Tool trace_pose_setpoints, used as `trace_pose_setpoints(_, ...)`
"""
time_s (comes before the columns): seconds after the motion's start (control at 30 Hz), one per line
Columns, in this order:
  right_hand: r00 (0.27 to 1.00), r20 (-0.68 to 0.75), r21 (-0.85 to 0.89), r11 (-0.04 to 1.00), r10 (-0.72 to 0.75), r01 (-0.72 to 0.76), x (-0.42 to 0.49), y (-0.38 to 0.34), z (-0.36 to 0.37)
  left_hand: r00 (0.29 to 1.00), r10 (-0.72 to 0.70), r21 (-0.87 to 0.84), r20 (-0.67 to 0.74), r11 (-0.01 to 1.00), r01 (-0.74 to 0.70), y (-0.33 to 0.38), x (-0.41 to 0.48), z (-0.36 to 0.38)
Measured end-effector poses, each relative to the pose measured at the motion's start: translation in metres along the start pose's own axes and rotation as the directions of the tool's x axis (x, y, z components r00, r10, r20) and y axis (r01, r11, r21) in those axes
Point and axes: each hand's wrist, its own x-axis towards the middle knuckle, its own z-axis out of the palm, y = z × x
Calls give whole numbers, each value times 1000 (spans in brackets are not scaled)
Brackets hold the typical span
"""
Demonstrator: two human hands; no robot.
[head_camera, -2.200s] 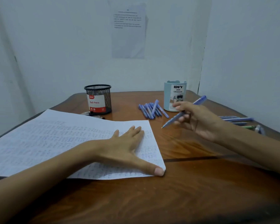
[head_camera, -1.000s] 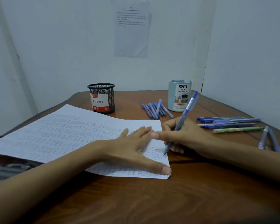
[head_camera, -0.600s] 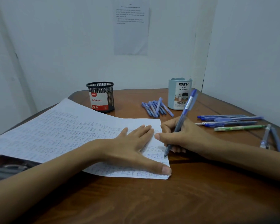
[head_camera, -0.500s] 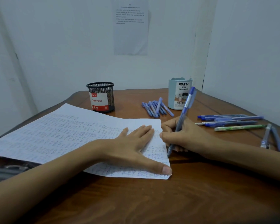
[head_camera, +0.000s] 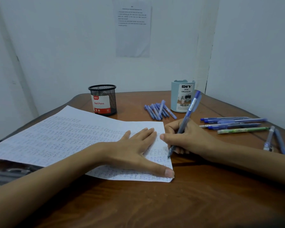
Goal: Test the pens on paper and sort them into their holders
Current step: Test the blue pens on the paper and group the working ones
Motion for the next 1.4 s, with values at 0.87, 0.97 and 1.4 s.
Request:
trace_pose_setpoints(0.87, 997, -65, 8, 999, -39, 40, 4, 6, -2, 998, 63, 17, -15, 998, -63, -5, 2, 1)
trace_pose_setpoints(0.97, 998, -48, 4, 999, -35, 35, 4, 6, -1, 999, 47, 5, -9, 999, -47, -5, 1, 1)
trace_pose_setpoints(1.4, 892, -414, 273, 959, 184, -71, 7, 13, -20, 1000, 18, 15, 7, 1000, -18, -2, 1, 1)
